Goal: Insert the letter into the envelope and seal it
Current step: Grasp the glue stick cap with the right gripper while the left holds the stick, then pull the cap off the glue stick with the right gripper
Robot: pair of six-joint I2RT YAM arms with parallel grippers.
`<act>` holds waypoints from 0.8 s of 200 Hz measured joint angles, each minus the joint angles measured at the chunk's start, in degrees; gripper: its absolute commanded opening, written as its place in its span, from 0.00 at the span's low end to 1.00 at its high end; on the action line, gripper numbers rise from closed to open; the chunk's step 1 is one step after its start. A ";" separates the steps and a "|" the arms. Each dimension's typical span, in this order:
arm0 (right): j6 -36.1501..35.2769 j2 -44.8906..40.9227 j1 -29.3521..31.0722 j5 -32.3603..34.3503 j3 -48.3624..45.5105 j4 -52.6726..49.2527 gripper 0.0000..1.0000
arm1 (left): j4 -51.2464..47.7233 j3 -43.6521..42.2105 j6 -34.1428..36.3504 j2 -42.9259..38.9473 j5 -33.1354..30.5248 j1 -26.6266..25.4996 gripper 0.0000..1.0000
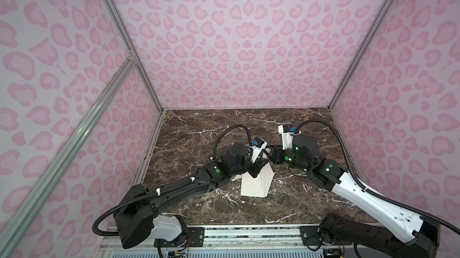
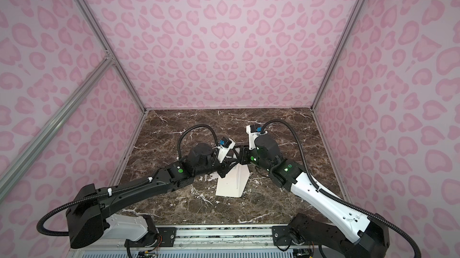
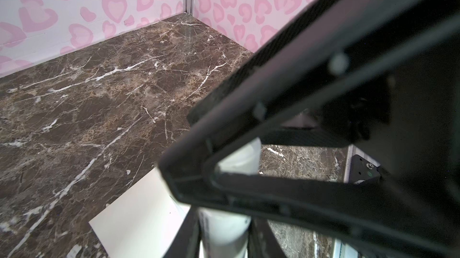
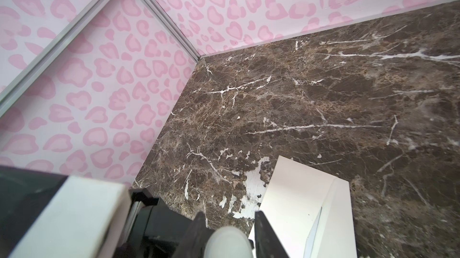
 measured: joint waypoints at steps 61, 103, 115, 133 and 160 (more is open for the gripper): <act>0.31 0.02 -0.02 0.39 -0.09 -0.02 0.23 | -0.04 0.00 0.02 0.00 -0.55 0.00 0.22; 0.28 -0.13 -0.02 0.52 -0.09 -0.20 0.22 | -0.04 0.02 0.04 0.07 -0.68 -0.13 0.22; 0.28 -0.13 -0.02 0.66 -0.09 -0.42 0.21 | -0.04 0.04 0.17 0.20 -0.74 -0.15 0.22; -0.07 -0.11 -0.02 0.85 -0.04 -0.83 0.21 | -0.07 0.07 0.24 0.48 -0.76 -0.22 0.21; -0.11 -0.09 -0.02 1.09 0.02 -1.79 0.18 | -0.13 0.20 0.42 1.09 -0.81 -0.26 0.19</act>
